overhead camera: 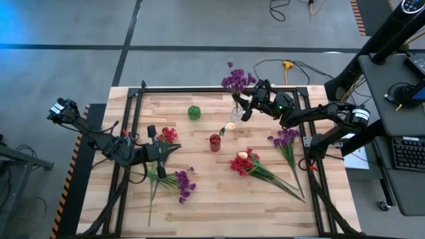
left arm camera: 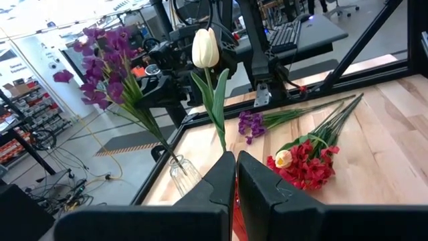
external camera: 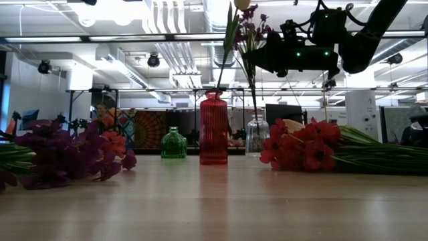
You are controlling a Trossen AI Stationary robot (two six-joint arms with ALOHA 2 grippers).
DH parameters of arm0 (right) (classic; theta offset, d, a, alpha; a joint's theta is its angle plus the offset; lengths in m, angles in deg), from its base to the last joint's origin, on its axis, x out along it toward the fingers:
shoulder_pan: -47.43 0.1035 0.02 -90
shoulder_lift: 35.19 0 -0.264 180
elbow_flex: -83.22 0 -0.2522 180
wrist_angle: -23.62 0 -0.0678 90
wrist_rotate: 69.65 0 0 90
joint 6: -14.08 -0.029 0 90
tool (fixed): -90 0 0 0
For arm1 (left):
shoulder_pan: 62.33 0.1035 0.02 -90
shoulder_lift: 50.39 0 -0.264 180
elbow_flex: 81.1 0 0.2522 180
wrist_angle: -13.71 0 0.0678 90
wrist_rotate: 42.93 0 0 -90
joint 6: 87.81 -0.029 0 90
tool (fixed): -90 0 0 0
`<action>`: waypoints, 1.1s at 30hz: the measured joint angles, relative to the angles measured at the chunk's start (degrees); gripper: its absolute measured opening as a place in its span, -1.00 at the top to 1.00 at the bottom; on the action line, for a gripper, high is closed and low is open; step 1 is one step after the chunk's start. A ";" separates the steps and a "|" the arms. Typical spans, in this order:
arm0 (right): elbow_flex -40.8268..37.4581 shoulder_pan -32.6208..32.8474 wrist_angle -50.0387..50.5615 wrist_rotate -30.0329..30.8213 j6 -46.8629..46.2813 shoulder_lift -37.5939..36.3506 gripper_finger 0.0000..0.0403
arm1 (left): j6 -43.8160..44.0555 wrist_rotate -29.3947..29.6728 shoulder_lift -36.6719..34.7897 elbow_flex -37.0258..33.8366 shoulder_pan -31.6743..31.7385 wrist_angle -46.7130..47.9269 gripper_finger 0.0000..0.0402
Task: Sort flowers into vase by color
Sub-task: Put the purple flowers into the transparent vase
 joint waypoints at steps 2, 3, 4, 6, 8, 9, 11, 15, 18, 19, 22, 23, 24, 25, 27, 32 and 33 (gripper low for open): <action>0.00 0.00 0.00 0.00 -0.31 0.00 0.18 | 0.28 0.00 0.00 0.00 0.00 0.08 1.00; 0.00 0.00 0.06 0.00 -0.31 -0.06 0.16 | 0.30 0.00 0.00 0.00 0.00 0.06 1.00; 0.00 0.00 0.29 0.00 -0.29 -0.14 0.14 | 0.34 -0.02 0.00 0.00 0.00 0.08 1.00; 0.00 0.00 1.09 0.26 -0.29 -0.50 0.09 | 0.45 0.00 0.00 0.00 0.00 0.10 1.00; 0.00 0.02 2.75 1.49 -0.25 -1.14 0.05 | 0.52 0.00 0.00 0.00 0.00 0.09 1.00; 0.00 0.02 3.77 1.57 -0.05 -1.59 0.03 | 0.52 -0.02 0.00 0.00 -0.01 0.10 1.00; 0.00 0.00 5.40 1.66 0.19 -2.48 -0.01 | 0.52 0.00 0.00 0.00 0.00 0.10 1.00; 0.00 0.02 8.27 1.72 0.43 -4.98 -0.07 | 0.73 0.00 0.00 0.00 0.00 0.09 1.00; 0.00 0.02 12.36 3.24 0.68 -7.77 -0.10 | 1.55 0.00 0.00 0.00 -0.01 0.13 1.00; 0.00 0.02 14.02 3.53 0.68 -8.72 -0.11 | 1.79 0.00 0.00 0.00 -0.02 0.13 1.00; 0.00 0.02 18.90 4.33 0.20 -11.41 -0.14 | 2.24 0.00 0.00 0.00 0.00 0.15 1.00; 0.00 0.04 20.22 4.49 0.17 -12.15 -0.15 | 2.24 0.00 0.00 0.00 0.00 0.15 1.00; 0.00 0.04 21.58 4.53 0.13 -12.74 -0.16 | 2.24 0.00 0.00 0.00 -0.02 0.13 1.00; 0.00 0.04 22.91 4.64 -0.10 -13.20 -0.16 | 2.24 0.00 0.00 0.00 -0.02 0.15 1.00; 0.00 0.03 24.97 5.05 -0.65 -13.92 -0.18 | 2.24 0.00 0.00 0.00 0.00 0.13 1.00; 0.00 0.04 29.05 6.12 -1.06 -16.05 -0.26 | 2.76 0.02 0.00 0.00 0.07 0.13 1.00; 0.00 0.04 29.94 6.11 -1.16 -16.46 -0.28 | 2.90 0.23 0.00 0.00 0.07 0.14 1.00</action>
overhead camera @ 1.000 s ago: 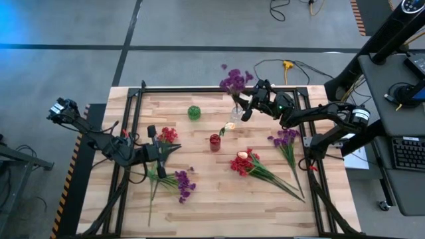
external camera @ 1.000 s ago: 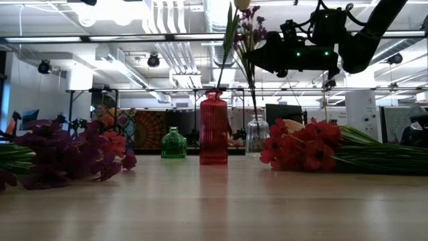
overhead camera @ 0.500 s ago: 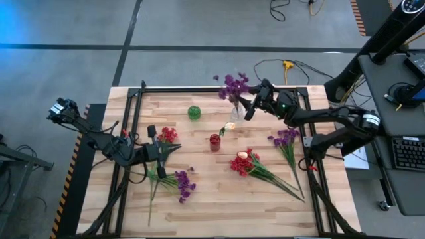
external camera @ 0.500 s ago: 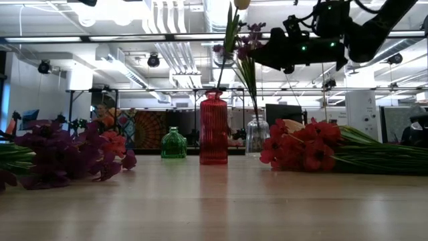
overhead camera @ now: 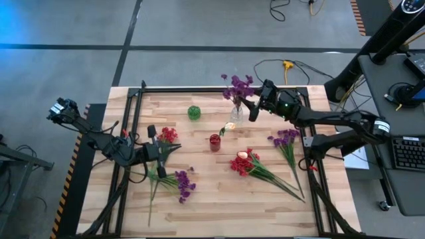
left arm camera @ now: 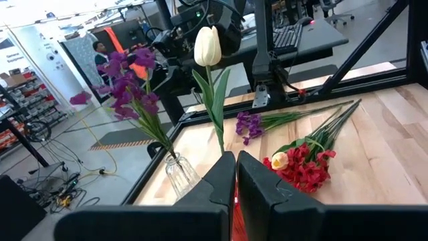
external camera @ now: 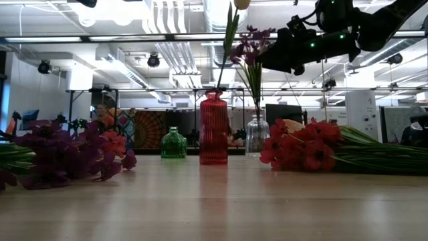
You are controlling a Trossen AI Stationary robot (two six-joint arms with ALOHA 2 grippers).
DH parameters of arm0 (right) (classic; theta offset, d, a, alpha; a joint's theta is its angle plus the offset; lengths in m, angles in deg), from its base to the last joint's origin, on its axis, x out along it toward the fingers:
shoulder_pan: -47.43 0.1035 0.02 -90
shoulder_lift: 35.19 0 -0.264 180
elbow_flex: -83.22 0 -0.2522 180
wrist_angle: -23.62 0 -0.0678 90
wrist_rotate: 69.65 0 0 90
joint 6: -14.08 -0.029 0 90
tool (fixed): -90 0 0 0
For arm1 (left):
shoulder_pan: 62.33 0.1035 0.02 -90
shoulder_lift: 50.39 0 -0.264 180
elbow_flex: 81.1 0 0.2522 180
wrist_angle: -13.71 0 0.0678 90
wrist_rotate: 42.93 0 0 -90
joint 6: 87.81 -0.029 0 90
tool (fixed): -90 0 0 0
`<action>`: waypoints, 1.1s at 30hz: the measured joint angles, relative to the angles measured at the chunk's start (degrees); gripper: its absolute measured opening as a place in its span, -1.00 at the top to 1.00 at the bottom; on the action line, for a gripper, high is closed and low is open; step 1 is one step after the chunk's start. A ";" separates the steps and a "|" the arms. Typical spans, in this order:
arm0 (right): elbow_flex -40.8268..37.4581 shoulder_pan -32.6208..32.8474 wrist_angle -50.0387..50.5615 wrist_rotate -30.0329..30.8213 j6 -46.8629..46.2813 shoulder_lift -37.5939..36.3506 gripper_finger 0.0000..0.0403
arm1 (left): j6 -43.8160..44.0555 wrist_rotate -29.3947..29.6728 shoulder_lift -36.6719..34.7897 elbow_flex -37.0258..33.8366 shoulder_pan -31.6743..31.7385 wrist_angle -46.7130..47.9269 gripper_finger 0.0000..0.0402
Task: Sort flowers into vase by color
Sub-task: Put the purple flowers into the transparent vase
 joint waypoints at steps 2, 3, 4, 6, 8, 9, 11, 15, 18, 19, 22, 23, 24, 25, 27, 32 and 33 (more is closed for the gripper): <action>0.00 0.01 1.31 -0.01 -0.36 -0.83 -0.31 | 0.39 1.19 0.00 0.00 0.01 0.02 1.00; 0.02 0.00 2.17 -0.01 -0.53 -1.33 -0.32 | 0.61 2.24 0.00 0.00 0.01 0.09 1.00; 0.02 0.00 3.32 0.06 -0.64 -1.75 -0.34 | 1.00 3.23 0.00 0.00 0.02 0.23 1.00; 0.02 0.02 6.06 1.08 -0.64 -2.65 -0.36 | 1.62 4.98 0.00 0.00 0.02 0.49 1.00; 0.02 0.08 8.29 1.49 -0.74 -3.43 -0.38 | 2.03 5.34 0.00 0.00 0.07 0.81 1.00; 0.02 0.09 9.14 1.51 -0.98 -3.86 -0.39 | 2.23 5.33 0.00 0.00 0.07 0.94 1.00; 0.02 0.09 10.82 1.50 -1.41 -4.64 -0.41 | 2.61 5.34 0.00 0.00 0.07 0.91 1.00; 0.02 0.09 13.88 1.50 -2.77 -6.31 -0.43 | 4.43 5.33 0.00 0.00 0.04 0.93 1.00; 0.02 0.11 16.69 1.50 -3.92 -7.97 -0.43 | 7.50 5.33 0.00 0.00 0.02 1.10 1.00; 0.02 0.11 17.84 1.48 -4.68 -8.49 -0.43 | 8.80 5.33 0.00 0.00 0.02 1.44 1.00; 0.02 0.15 21.71 1.43 -6.68 -10.26 -0.43 | 13.29 5.32 0.00 0.00 0.00 3.32 1.00; 0.02 0.24 22.87 1.41 -7.83 -10.82 -0.43 | 15.04 5.30 0.00 0.00 0.00 4.27 1.00; 0.02 0.37 24.37 1.39 -8.48 -11.35 -0.43 | 16.77 5.23 0.00 0.00 0.00 5.37 1.00; 0.02 0.56 25.82 1.33 -9.39 -11.78 -0.43 | 18.68 5.20 0.00 0.00 0.00 6.60 1.00; 0.02 1.46 28.51 1.28 -10.78 -12.62 -0.43 | 22.57 5.15 0.00 0.00 0.00 9.07 1.00; 0.02 4.79 34.50 1.26 -14.84 -14.22 -0.42 | 33.42 0.65 0.01 0.04 0.00 16.04 1.00; 0.02 5.65 35.50 1.26 -15.58 -14.40 -0.42 | 35.56 -1.09 0.17 0.04 0.00 17.07 1.00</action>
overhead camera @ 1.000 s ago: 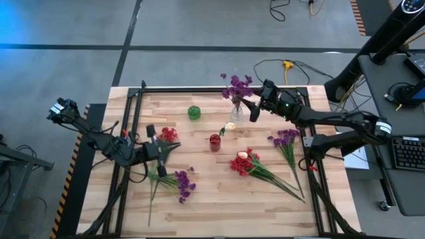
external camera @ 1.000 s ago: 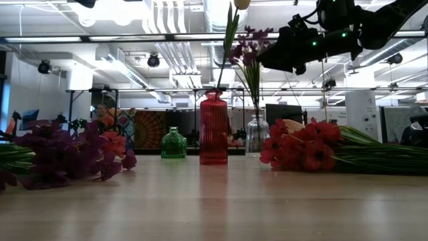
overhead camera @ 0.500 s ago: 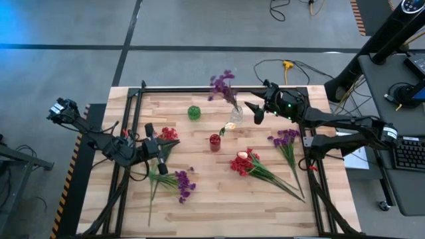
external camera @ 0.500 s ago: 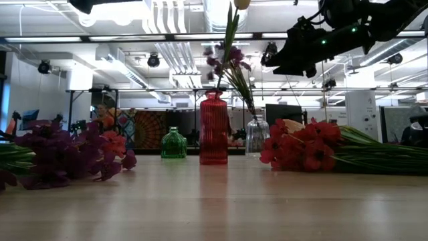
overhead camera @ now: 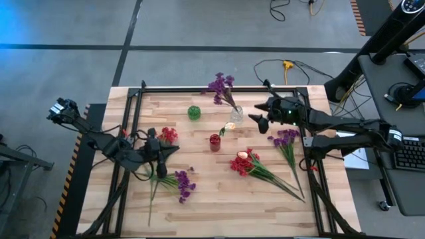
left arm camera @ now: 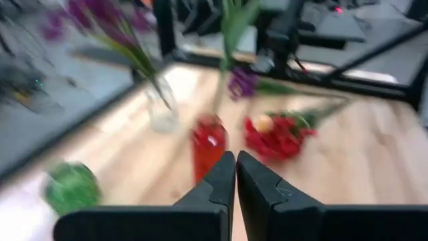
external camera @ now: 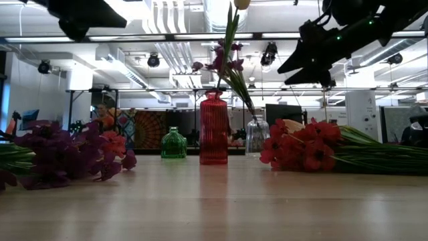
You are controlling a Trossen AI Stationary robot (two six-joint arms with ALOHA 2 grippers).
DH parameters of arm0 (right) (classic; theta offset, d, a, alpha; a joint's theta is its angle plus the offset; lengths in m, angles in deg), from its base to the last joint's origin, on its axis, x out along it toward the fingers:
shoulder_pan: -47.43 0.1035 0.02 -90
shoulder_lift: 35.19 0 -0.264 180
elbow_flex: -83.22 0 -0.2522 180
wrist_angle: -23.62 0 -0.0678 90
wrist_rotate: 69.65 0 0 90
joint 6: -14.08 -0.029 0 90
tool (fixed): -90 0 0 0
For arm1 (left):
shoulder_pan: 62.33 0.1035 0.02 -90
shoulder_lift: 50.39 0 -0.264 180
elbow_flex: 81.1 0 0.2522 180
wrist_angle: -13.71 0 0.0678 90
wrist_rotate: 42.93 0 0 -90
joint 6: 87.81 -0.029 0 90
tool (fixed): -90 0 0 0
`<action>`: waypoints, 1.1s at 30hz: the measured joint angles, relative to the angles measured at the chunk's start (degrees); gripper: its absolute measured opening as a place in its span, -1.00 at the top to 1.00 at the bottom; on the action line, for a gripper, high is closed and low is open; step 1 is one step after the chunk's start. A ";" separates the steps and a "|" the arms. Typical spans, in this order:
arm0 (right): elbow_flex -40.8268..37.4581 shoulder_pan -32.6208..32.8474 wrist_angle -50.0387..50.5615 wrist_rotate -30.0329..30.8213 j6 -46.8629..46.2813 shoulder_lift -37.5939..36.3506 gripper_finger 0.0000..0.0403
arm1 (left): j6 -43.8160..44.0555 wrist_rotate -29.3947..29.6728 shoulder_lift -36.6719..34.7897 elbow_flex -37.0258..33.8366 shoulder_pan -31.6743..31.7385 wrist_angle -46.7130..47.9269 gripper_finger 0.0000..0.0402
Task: Sort flowers into vase by color
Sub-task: Put the purple flowers into the transparent vase
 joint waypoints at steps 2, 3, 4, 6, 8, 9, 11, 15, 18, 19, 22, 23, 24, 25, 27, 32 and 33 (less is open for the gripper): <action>0.00 1.61 1.57 -0.02 -1.67 -0.29 -0.40 | 3.82 -2.79 0.49 0.04 0.00 1.36 1.00; 0.00 2.40 2.27 -0.03 -2.68 -0.41 -0.39 | 5.51 -4.01 0.83 0.04 0.00 2.08 1.00; 0.00 3.17 2.91 0.00 -3.22 -0.44 -0.38 | 7.13 -5.34 1.34 0.04 0.00 2.76 1.00; 0.00 4.68 4.33 -0.01 -4.56 -0.62 -0.35 | 10.25 -7.65 2.39 0.07 0.02 4.30 1.00; 0.00 6.29 5.57 -0.04 -6.10 -0.81 -0.32 | 13.51 -10.24 3.37 0.07 0.02 5.54 1.00; 0.00 7.14 6.35 -0.05 -6.97 -0.91 -0.31 | 15.20 -12.20 3.80 0.09 0.02 6.45 1.00; 0.00 8.96 7.93 -0.05 -8.02 -1.17 -0.28 | 18.76 -16.26 4.66 0.11 0.02 8.61 1.00; 0.00 12.78 9.68 -0.14 -10.52 -1.24 -0.25 | 26.87 -21.71 6.06 0.11 0.02 13.20 1.00; 0.00 15.50 9.82 -0.20 -12.47 -1.21 -0.24 | 33.44 -23.37 6.62 0.11 0.02 16.44 1.00; 0.00 16.36 9.91 -0.20 -13.06 -1.23 -0.24 | 35.84 -24.53 6.73 0.11 0.06 17.22 1.00; 0.08 18.64 10.79 -0.20 -14.34 -1.45 -0.24 | 42.37 -28.98 6.98 0.11 0.04 19.40 1.00; 0.40 19.24 11.69 -0.18 -14.46 -1.47 -0.24 | 44.41 -30.00 7.02 0.11 0.04 20.03 1.00; 0.74 19.78 12.43 -0.14 -14.65 -1.45 -0.24 | 46.37 -30.52 7.07 0.11 0.02 20.86 1.00; 1.12 20.25 13.10 -0.04 -14.70 -1.41 -0.24 | 48.33 -30.91 7.13 0.13 0.02 21.81 1.00; 1.81 20.97 13.96 0.02 -14.69 -1.42 -0.24 | 51.74 -30.97 7.33 0.13 0.02 23.85 1.00; 3.06 21.82 14.16 0.00 -14.43 -1.40 -0.24 | 57.92 -30.97 7.66 0.13 0.02 26.84 1.00; 3.31 21.89 14.50 -0.02 -14.42 -1.41 -0.24 | 58.82 -31.20 7.74 0.13 0.02 26.67 1.00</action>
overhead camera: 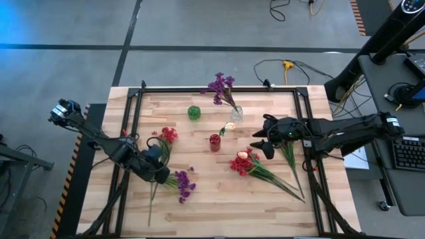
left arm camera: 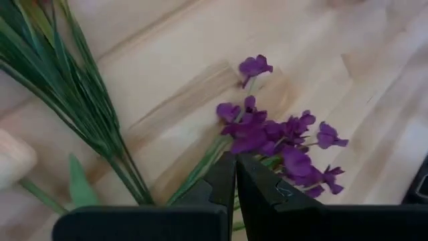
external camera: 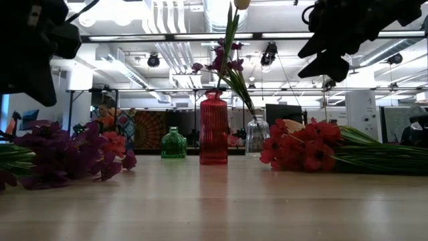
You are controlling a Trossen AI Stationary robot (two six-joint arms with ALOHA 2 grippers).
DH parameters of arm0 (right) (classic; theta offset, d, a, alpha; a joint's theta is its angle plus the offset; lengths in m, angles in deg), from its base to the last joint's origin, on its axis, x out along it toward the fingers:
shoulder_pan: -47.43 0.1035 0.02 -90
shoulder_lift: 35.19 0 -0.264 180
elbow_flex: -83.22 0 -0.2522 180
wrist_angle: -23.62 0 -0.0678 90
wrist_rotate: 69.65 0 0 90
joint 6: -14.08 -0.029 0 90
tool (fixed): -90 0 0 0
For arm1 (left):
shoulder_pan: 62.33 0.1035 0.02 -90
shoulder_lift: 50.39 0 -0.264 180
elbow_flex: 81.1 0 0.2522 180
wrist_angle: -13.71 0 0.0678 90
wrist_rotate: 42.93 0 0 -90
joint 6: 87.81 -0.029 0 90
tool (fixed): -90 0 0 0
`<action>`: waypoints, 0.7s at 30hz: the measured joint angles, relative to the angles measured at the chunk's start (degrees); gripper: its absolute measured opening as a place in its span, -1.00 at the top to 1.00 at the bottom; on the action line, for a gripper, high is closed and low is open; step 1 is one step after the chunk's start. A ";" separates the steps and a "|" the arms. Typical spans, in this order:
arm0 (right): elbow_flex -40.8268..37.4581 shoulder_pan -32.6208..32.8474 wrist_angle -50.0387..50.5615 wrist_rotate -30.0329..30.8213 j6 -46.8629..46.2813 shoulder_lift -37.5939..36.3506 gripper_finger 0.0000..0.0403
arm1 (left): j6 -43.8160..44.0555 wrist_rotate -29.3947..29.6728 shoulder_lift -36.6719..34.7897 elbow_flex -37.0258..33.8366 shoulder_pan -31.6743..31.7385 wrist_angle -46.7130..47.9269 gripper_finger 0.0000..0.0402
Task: Sort flowers into vase by color
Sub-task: Put the purple flowers into the transparent vase
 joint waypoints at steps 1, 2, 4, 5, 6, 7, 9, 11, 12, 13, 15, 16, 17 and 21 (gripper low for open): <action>0.37 0.00 0.67 -0.04 0.01 0.01 -0.24 | 0.43 -0.87 0.02 0.00 0.03 -0.11 1.00; 0.84 0.00 1.76 -0.27 -0.01 0.01 -0.24 | 0.56 -2.19 0.04 0.10 0.04 0.04 1.00; 2.01 0.00 5.01 -0.40 -0.60 0.01 -0.24 | 0.74 -4.94 0.63 0.83 0.04 0.15 1.00; 2.72 0.00 7.05 -0.39 -1.21 0.01 -0.24 | 0.98 -6.24 1.14 1.42 0.04 0.47 1.00; 3.45 0.00 9.02 -0.38 -1.86 0.04 -0.24 | 1.23 -7.45 1.82 2.34 0.02 1.55 1.00; 4.21 0.00 10.76 -0.36 -2.46 0.20 -0.24 | 1.41 -8.68 2.74 3.32 0.00 2.61 1.00; 5.61 0.00 13.93 -0.30 -3.74 0.31 -0.24 | 1.47 -11.13 5.21 5.97 0.00 5.75 1.00; 6.46 0.00 16.28 -0.12 -5.20 0.31 -0.24 | 1.29 -13.37 8.06 9.05 0.00 10.13 1.00; 6.85 0.00 17.33 -0.04 -5.94 0.31 -0.24 | 0.67 -14.17 9.59 10.76 0.00 12.12 1.00; 7.28 0.00 18.66 0.02 -6.52 0.34 -0.24 | -0.37 -14.85 11.19 12.48 0.00 14.25 1.00; 8.22 0.00 21.99 0.02 -8.03 0.34 -0.24 | -3.42 -15.05 14.40 15.99 -0.02 18.15 1.00; 8.52 0.00 23.56 -0.01 -9.04 0.34 -0.24 | -5.55 -15.06 16.00 17.72 -0.02 19.39 1.00; 8.78 0.00 25.45 -0.03 -9.83 0.34 -0.24 | -7.67 -15.04 17.60 19.40 -0.02 20.29 1.00; 8.84 1.49 30.44 -2.00 -12.99 0.36 -0.24 | -18.46 -14.99 23.84 26.37 -0.19 21.70 1.00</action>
